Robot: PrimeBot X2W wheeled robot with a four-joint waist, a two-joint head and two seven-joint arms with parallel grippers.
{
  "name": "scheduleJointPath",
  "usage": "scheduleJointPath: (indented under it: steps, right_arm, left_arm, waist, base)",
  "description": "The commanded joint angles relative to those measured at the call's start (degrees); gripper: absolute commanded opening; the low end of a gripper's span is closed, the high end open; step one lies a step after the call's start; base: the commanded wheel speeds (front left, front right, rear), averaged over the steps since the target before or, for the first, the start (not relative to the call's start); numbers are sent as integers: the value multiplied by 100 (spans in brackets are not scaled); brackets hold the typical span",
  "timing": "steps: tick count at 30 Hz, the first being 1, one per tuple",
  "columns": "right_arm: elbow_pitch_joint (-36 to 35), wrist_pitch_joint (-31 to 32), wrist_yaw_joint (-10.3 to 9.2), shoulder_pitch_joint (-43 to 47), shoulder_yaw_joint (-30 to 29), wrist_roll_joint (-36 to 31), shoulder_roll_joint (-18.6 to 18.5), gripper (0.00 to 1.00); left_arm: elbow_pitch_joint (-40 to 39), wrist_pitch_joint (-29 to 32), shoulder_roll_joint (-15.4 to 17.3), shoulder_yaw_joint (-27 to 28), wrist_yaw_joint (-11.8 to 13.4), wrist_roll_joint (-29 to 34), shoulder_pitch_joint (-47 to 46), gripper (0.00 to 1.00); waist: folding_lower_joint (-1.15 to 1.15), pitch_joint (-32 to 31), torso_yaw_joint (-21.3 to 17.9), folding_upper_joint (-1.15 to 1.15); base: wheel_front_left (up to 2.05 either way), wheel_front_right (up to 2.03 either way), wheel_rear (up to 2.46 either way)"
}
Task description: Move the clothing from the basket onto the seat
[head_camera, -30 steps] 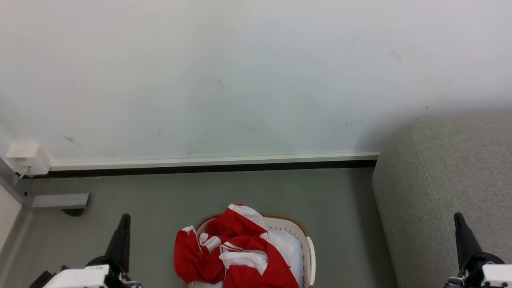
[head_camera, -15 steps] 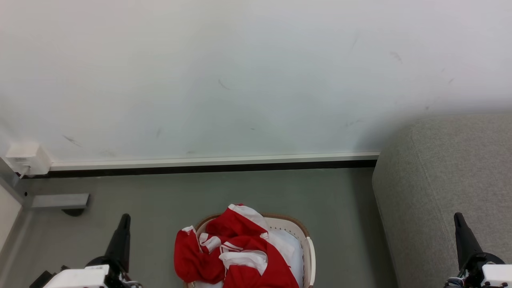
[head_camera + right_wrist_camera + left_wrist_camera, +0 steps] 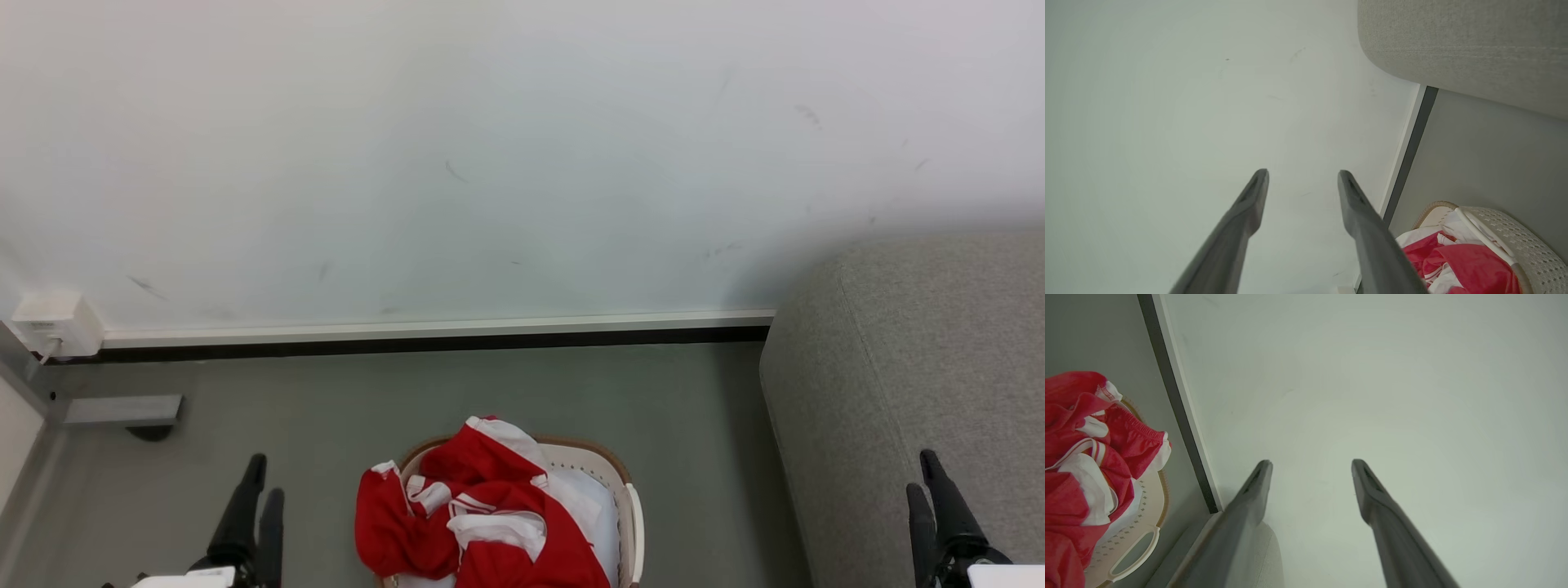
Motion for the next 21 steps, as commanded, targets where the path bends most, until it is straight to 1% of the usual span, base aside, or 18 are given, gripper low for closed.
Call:
scheduleJointPath:
  steps: [1,4,9,21]
  right_arm:
    - [-95,-93,0,-83,53,-80,-41,100]
    - [-116,-182,-1,-84,88,-316,-45,100]
    - [-200,-322,-1,-83,136,-928,-51,100]
    - [-473,-628,-2,-50,366,-2667,-64,100]
  left_arm:
    - [-79,-85,23,-56,-8,68,-79,100]
    - [-65,-174,25,-90,-9,204,-74,100]
    - [-62,-313,30,-124,-11,558,-79,100]
    - [-199,-621,40,-222,112,1773,-77,100]
  waist:
    - [0,1,0,0]
    - [0,5,-2,0]
    - [0,18,-6,0]
    - [0,61,-15,0]
  base:
    - [0,0,0]
    - [0,0,0]
    - [0,0,0]
    - [0,0,0]
